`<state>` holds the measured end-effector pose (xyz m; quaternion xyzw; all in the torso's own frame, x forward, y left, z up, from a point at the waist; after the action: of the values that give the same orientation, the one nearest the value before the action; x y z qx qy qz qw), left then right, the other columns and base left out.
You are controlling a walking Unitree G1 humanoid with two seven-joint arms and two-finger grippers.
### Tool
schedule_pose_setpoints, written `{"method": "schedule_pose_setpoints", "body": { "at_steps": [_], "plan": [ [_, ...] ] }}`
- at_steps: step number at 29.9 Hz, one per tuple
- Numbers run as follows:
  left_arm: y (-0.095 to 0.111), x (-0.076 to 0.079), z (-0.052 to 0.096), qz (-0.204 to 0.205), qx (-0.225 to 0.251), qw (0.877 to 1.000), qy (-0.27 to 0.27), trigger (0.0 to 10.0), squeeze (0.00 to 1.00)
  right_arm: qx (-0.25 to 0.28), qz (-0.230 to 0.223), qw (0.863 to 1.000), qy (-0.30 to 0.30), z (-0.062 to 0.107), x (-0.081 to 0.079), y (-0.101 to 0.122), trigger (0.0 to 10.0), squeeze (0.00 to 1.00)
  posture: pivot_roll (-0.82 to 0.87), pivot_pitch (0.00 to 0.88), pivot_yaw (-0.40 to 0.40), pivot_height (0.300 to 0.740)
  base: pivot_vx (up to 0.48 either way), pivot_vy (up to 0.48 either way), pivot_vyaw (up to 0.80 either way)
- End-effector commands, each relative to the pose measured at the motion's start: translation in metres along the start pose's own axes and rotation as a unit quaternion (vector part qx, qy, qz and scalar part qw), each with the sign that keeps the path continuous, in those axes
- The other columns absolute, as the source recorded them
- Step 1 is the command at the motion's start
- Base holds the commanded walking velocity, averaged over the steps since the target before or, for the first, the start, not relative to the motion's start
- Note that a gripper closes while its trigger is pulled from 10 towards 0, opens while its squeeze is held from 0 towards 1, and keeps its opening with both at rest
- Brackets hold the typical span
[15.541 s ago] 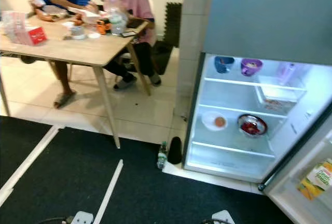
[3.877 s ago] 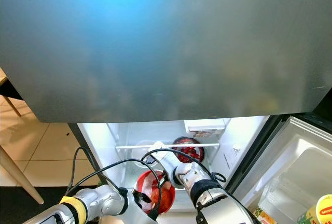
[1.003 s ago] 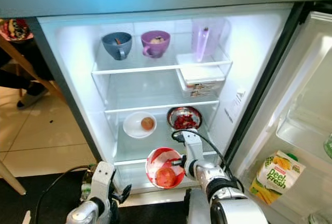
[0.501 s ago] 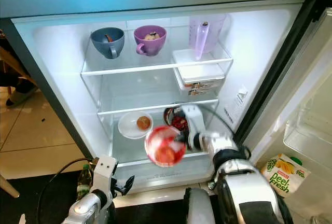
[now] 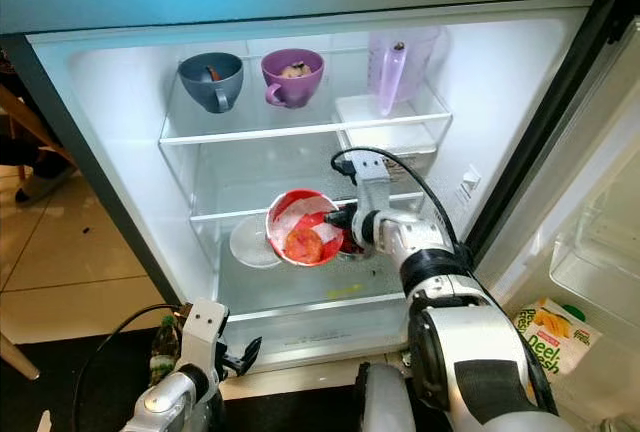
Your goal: Restocking fridge
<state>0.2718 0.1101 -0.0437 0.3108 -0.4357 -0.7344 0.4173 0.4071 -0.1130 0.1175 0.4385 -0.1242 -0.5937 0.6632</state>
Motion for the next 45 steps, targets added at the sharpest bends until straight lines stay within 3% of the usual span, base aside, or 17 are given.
{"method": "schedule_pose_setpoints", "body": {
  "at_steps": [1, 10, 12, 24, 25, 30, 39, 45],
  "plan": [
    [0.000, 0.004, 0.000, 0.000, 0.002, 1.000, -0.006, 10.0, 0.00, 0.007, 0.008, 1.000, -0.001, -0.001, -0.010, 0.008, 10.0, 0.00, -0.04, 0.018, 0.017, 0.555, 0.000, 0.000, 0.00],
    [0.003, 0.010, -0.002, -0.002, 0.010, 1.000, -0.014, 10.0, 0.00, 0.032, -0.041, 0.998, -0.046, -0.009, -0.014, 0.006, 10.0, 0.00, -0.03, 0.029, 0.018, 0.555, 0.000, 0.000, 0.00],
    [0.005, 0.012, -0.003, -0.003, 0.014, 1.000, -0.017, 10.0, 0.00, 0.052, -0.075, 0.994, -0.056, -0.010, -0.018, 0.011, 10.0, 0.00, -0.03, 0.035, 0.015, 0.555, 0.000, 0.000, 0.00],
    [0.008, 0.015, -0.003, -0.006, 0.025, 0.999, -0.022, 10.0, 0.00, 0.071, -0.110, 0.990, -0.059, -0.013, -0.025, 0.015, 10.0, 0.00, -0.03, 0.051, 0.017, 0.555, 0.000, 0.000, 0.00],
    [0.008, 0.015, -0.003, -0.007, 0.026, 0.999, -0.024, 10.0, 0.00, 0.080, -0.144, 0.983, -0.086, -0.013, -0.021, 0.014, 10.0, 0.00, -0.03, 0.055, 0.020, 0.555, 0.000, 0.000, 0.00],
    [0.010, 0.017, -0.004, -0.009, 0.029, 0.999, -0.028, 10.0, 0.00, 0.096, -0.179, 0.973, -0.110, -0.014, -0.020, 0.014, 10.0, 0.00, -0.03, 0.060, 0.017, 0.555, 0.000, 0.000, 0.00],
    [0.015, 0.021, -0.006, -0.008, 0.040, 0.999, -0.032, 10.0, 0.00, 0.112, -0.210, 0.966, -0.103, -0.019, -0.031, 0.014, 10.0, 0.00, -0.02, 0.078, 0.017, 0.555, 0.000, 0.000, 0.00],
    [0.020, 0.026, -0.006, -0.009, 0.057, 0.998, -0.039, 10.0, 0.00, 0.129, -0.258, 0.952, -0.102, -0.018, -0.036, 0.020, 10.0, 0.00, -0.01, 0.109, 0.011, 0.555, 0.000, 0.000, 0.00]
  ]
}}
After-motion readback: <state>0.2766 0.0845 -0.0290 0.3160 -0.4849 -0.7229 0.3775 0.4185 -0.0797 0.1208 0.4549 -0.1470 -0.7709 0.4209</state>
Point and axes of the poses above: a point about 5 cm out from each wrist's last joint towards the gripper, its own z axis pointing back from the gripper into the wrist, its own y axis along the axis of the wrist's last joint, x = y × z, the point moved 3 cm from there along -z, pointing out of the wrist towards the gripper, and after that the axes turned 11 degrees about -z, right-handed, at the moved point
